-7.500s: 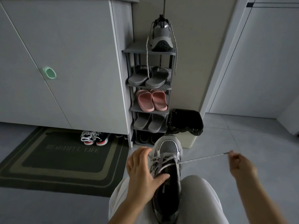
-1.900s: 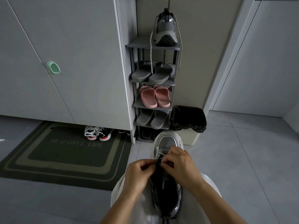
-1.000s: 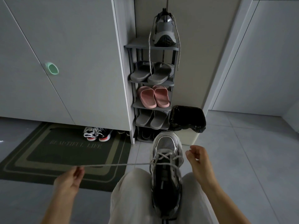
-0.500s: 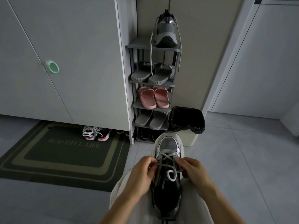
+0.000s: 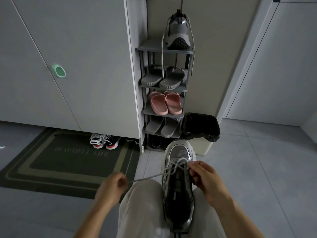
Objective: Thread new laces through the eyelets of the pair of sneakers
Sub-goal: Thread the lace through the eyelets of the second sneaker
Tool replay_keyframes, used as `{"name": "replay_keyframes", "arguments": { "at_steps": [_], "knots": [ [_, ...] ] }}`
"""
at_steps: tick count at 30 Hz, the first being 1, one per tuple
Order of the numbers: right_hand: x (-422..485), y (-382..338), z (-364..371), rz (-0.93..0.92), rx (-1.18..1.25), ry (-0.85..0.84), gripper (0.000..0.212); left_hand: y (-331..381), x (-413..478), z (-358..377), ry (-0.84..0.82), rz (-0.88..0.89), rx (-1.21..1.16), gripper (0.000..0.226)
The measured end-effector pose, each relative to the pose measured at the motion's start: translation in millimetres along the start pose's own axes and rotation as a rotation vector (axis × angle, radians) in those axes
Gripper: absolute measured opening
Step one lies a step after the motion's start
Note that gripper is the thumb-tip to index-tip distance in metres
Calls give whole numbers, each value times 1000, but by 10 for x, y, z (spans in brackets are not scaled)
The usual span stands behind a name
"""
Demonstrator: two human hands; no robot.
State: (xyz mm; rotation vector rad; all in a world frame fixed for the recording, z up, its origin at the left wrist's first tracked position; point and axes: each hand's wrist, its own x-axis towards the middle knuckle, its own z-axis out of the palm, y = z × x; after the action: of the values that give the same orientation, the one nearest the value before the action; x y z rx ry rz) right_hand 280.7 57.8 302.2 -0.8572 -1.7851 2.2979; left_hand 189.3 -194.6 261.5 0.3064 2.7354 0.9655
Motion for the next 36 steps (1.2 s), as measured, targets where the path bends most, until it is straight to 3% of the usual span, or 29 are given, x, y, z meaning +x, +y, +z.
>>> {"name": "replay_keyframes", "arguments": {
  "at_steps": [1, 3, 6, 9, 12, 17, 20, 25, 27, 29, 33, 36],
  "knots": [
    [-6, 1, 13, -22, -8, 15, 9, 76, -8, 42, -38, 50, 15, 16],
    [-17, 11, 19, -71, -33, 19, 2, 292, -18, 140, -77, 205, -54, 27],
    [-40, 14, 19, -157, -124, -20, 9, 663, -36, 315, -164, 346, -170, 28],
    [-75, -7, 50, -206, -151, -63, 9, 830, -45, 418, -127, 337, -253, 7],
    [-101, -21, 62, -215, -181, -98, 10, 755, -21, 334, -79, 342, -259, 16],
    [-82, 43, 116, -189, -421, -52, 29, 327, -28, 84, -37, 93, -283, 20],
    [-63, 40, 145, -154, -494, -17, 29, 269, -43, 56, -40, 36, -224, 22],
    [-54, 3, 66, -92, -430, -15, 25, 502, 37, 62, -238, 131, -80, 11],
    [-55, 0, 67, -97, -431, -19, 24, 709, 55, 165, -272, 144, -114, 26],
    [-70, 2, 88, -112, -462, -23, 24, 929, 61, 286, -274, 25, -283, 38],
    [-106, 22, 104, -139, -542, -37, 29, 1182, 138, 423, -233, -305, -822, 19],
    [-93, 38, 40, -123, -519, -35, 27, 1265, 174, 385, -228, -326, -1060, 16]
  ]
}}
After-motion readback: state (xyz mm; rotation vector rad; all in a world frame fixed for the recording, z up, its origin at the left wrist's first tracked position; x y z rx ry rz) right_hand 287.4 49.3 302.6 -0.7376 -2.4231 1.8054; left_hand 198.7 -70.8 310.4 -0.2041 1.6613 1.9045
